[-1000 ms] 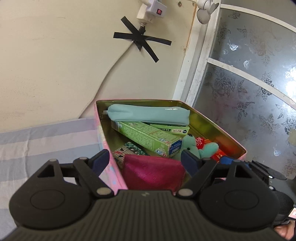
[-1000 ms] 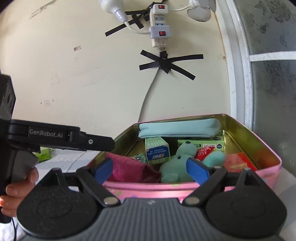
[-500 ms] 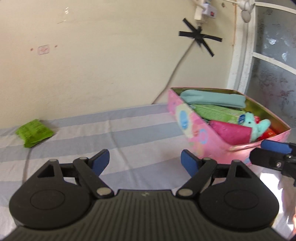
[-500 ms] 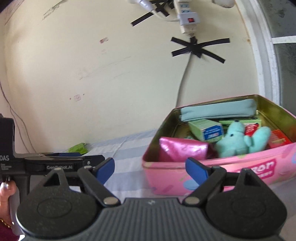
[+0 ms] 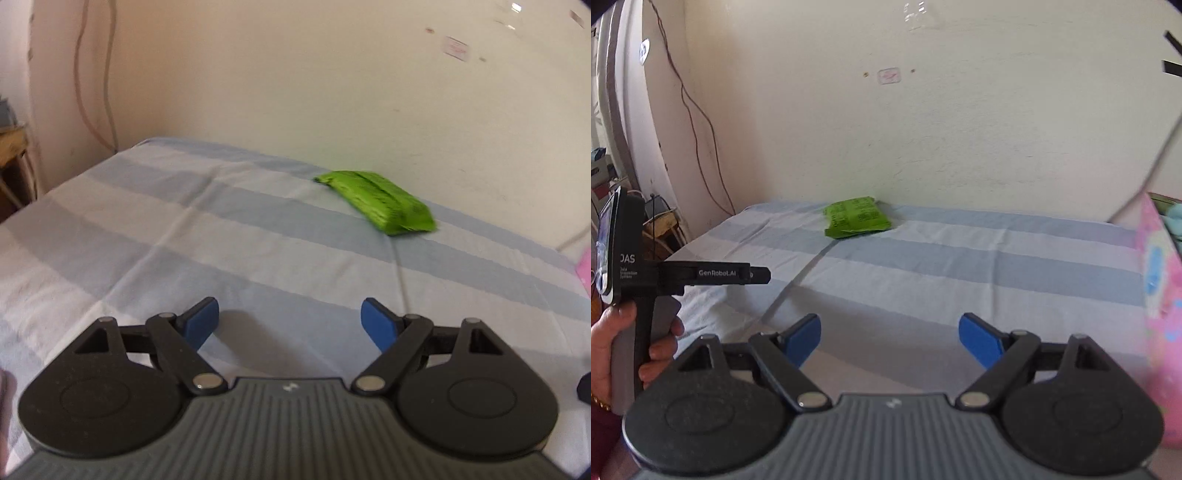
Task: Organize objects
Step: 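Move the right gripper to the lime-green packet on the sheet, then grasp the lime-green packet with the right gripper and lift it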
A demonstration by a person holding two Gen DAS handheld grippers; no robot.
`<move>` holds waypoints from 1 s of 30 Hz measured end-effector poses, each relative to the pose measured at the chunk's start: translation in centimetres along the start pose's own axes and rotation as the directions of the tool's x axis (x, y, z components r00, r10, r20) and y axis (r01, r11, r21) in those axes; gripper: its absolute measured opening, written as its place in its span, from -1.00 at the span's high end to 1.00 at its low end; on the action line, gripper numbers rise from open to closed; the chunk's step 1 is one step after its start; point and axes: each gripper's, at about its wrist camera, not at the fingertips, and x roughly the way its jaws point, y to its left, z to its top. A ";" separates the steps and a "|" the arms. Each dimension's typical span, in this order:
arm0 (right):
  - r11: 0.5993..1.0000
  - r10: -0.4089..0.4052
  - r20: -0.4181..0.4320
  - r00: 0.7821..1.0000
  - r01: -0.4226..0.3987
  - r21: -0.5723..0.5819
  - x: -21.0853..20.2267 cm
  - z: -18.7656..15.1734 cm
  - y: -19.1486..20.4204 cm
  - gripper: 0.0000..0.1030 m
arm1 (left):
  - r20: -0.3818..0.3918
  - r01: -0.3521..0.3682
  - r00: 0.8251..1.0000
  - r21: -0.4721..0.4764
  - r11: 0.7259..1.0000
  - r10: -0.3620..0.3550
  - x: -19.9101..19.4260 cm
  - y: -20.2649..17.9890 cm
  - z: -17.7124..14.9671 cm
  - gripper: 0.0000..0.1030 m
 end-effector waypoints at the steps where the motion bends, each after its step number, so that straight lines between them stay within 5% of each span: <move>1: 1.000 0.010 -0.012 1.000 -0.010 -0.011 1.6 0.7 0.8 -0.68 | 0.011 -0.004 1.000 -0.033 0.999 0.004 -0.2 0.7 0.4 -0.67; 9: 0.998 0.011 -0.031 0.999 -0.013 -0.059 14.4 6.9 4.3 -0.97 | 0.030 -0.096 0.994 -0.149 0.984 0.101 0.5 3.3 1.7 -0.67; 17: 0.997 -0.052 -0.178 0.983 0.039 -0.072 25.3 11.6 4.6 -0.99 | 0.014 -0.078 0.997 -0.172 0.982 0.082 0.7 3.5 2.0 -0.69; 22: 0.988 -0.032 -0.143 0.989 0.010 -0.157 24.5 11.3 5.6 -0.50 | 0.016 -0.080 0.996 -0.150 0.985 0.084 0.9 3.2 1.9 -0.74; 30: 0.980 0.024 -0.143 0.989 -0.051 -0.190 17.1 7.3 4.2 -0.46 | 0.020 -0.075 0.997 -0.123 0.990 0.078 0.9 3.1 1.7 -0.79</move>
